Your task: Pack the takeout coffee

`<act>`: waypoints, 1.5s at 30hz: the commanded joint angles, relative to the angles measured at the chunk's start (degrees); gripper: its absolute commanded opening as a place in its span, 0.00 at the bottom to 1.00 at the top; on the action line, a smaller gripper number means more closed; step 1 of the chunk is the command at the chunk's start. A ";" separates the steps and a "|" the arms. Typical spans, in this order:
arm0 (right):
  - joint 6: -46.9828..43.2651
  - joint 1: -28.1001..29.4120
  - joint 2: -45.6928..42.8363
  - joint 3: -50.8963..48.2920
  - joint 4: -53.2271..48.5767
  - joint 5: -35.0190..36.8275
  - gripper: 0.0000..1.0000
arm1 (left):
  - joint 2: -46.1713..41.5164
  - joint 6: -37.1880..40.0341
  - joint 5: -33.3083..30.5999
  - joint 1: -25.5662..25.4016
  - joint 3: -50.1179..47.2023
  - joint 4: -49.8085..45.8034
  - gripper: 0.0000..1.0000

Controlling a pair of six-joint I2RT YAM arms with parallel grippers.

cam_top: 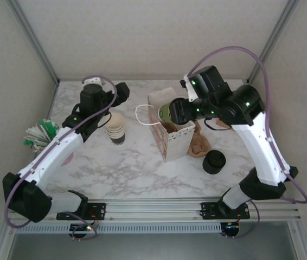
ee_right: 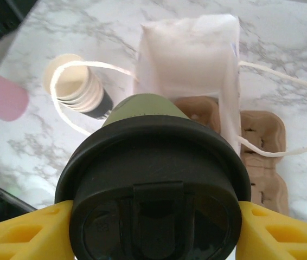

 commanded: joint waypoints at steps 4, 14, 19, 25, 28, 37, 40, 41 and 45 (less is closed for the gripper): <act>0.27 -0.54 6.55 5.78 -7.73 3.48 0.65 | 6.23 2.82 3.42 1.38 4.88 2.52 1.00; 0.68 -0.48 16.09 13.11 -15.92 7.63 0.64 | 16.63 4.53 7.04 1.92 9.36 4.17 1.00; 0.91 -0.49 18.72 13.03 -17.27 8.07 0.64 | 19.66 5.03 8.01 2.34 11.06 4.40 1.00; 1.08 -0.48 19.94 10.30 -17.38 8.20 0.65 | 22.48 5.68 9.08 2.46 12.65 4.20 1.00; 1.20 -0.46 20.05 8.40 -17.38 8.31 0.65 | 23.42 5.89 9.35 2.50 12.80 4.28 1.00; 1.47 -0.56 20.48 3.60 -17.38 8.47 0.65 | 25.28 6.13 10.36 2.45 12.56 4.75 1.00; 1.45 -0.55 20.77 2.69 -17.38 8.08 0.65 | 25.57 6.34 10.41 2.45 12.56 4.91 1.00; 1.50 -0.61 20.80 2.26 -17.38 7.99 0.65 | 25.55 6.39 10.43 2.52 12.56 4.88 1.00; 1.58 -0.63 20.77 0.78 -17.39 7.47 0.65 | 25.81 6.39 10.75 2.45 12.48 5.14 1.00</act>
